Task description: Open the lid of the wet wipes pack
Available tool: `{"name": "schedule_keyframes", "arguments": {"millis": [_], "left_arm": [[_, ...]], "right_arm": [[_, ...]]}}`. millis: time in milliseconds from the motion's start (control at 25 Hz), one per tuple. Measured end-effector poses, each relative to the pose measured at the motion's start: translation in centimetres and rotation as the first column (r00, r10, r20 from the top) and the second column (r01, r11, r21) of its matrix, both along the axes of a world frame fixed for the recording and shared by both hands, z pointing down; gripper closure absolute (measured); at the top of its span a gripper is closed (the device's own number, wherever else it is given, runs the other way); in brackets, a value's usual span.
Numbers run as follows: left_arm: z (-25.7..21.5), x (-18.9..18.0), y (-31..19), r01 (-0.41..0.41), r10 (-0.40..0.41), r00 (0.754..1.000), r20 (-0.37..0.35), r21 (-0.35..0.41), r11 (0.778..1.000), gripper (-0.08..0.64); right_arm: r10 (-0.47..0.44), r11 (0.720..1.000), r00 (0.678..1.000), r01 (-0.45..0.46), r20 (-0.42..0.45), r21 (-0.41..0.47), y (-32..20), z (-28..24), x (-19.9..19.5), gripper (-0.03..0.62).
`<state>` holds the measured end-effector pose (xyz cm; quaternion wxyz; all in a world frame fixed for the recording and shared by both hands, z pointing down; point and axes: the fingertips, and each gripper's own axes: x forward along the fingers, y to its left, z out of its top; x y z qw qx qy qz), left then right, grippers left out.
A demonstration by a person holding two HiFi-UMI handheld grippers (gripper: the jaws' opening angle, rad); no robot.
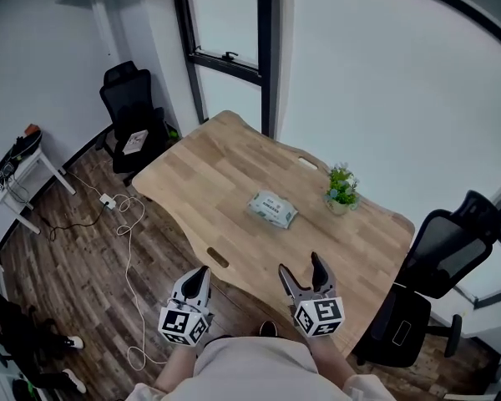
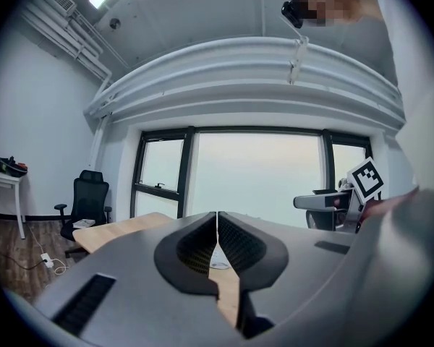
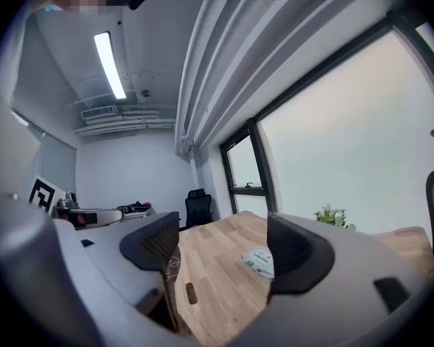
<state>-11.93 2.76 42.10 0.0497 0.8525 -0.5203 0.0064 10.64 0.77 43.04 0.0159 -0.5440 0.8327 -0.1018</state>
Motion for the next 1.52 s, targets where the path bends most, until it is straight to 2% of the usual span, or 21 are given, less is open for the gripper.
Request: {"name": "schedule_keyframes", "arguments": {"millis": [160,320,840,1200,1520], "left_arm": [[0.4,1.2,-1.7,0.022,-0.022,0.999,0.023,0.010,1.000,0.538],[0.8,1.6,-3.8,-0.006,0.007,1.000,0.026,-0.004,1.000,0.538],[2.1,-0.4,-11.6,-0.173,0.174,0.985,0.019,-0.034,0.984,0.538],[3.6,-2.2,-14.6,-0.211,0.212,0.977,0.006,-0.077,0.974,0.538],[4.3,-2.2,-16.5,-0.232,0.234,0.972,0.002,-0.102,0.967,0.538]], "right_arm": [[0.010,1.000,1.000,-0.010,0.022,-0.022,-1.5,0.9,1.3,0.225],[0.033,0.999,0.999,-0.032,0.024,-0.039,-2.9,1.5,1.6,0.225],[0.142,0.989,0.990,-0.142,-0.011,-0.046,-7.9,1.3,-1.7,0.225],[0.167,0.984,0.985,-0.169,-0.030,-0.050,-10.6,1.3,-3.7,0.229],[0.182,0.981,0.982,-0.184,-0.043,-0.065,-12.3,1.7,-3.9,0.230]]}}
